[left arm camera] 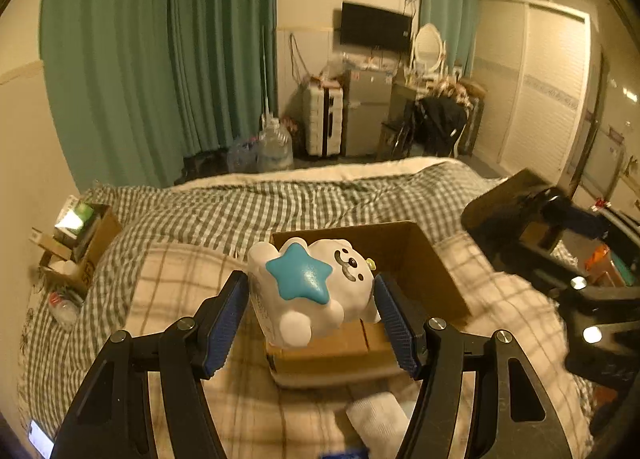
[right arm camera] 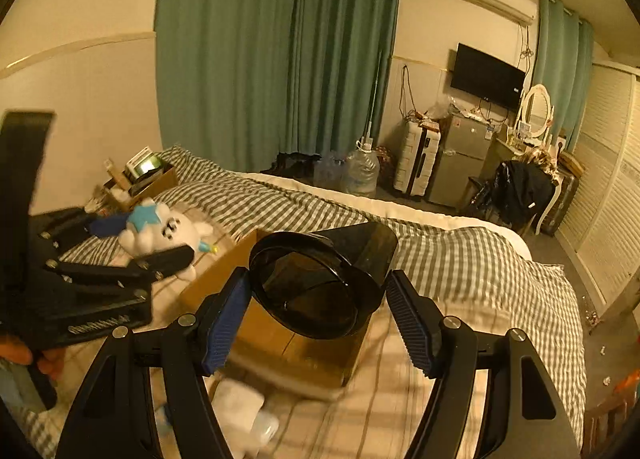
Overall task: Organize objects
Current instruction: 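Carry both held items over the cardboard box and open both tools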
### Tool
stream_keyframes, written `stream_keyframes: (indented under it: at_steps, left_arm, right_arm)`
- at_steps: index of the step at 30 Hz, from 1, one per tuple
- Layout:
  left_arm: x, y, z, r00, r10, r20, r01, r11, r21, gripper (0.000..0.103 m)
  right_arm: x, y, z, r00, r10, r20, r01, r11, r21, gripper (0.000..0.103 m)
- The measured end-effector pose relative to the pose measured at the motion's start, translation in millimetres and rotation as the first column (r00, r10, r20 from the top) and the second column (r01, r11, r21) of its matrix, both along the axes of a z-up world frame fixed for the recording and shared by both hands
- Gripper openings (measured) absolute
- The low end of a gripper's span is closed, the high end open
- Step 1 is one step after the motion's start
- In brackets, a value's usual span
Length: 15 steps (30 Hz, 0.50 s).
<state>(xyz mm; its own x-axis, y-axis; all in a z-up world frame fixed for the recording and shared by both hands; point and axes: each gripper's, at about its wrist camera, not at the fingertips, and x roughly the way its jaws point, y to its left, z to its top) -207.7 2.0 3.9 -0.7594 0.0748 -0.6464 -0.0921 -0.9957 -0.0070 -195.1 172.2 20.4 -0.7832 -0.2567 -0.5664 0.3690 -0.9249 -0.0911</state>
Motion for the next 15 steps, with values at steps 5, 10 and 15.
stream_keyframes:
  at_steps: [5, 10, 15]
  left_arm:
    - [-45.4, 1.8, -26.6, 1.000, 0.004, 0.031, -0.004, 1.000, -0.016, 0.066]
    - [-74.5, 0.3, -53.8, 0.999, 0.031, 0.043, -0.030, 0.999, -0.021, 0.066]
    - [-94.3, 4.7, -73.7, 0.997, 0.007, 0.072, -0.006, 1.000, -0.023, 0.066]
  right_arm:
    - [-51.1, -2.7, -20.2, 0.999, -0.013, 0.033, 0.012, 1.000, 0.015, 0.069]
    - [-90.3, -4.0, -53.0, 0.999, -0.022, 0.049, 0.021, 0.999, 0.026, 0.068]
    - [-111.2, -11.8, -87.6, 0.997, -0.011, 0.080, 0.006, 0.998, 0.059, 0.068]
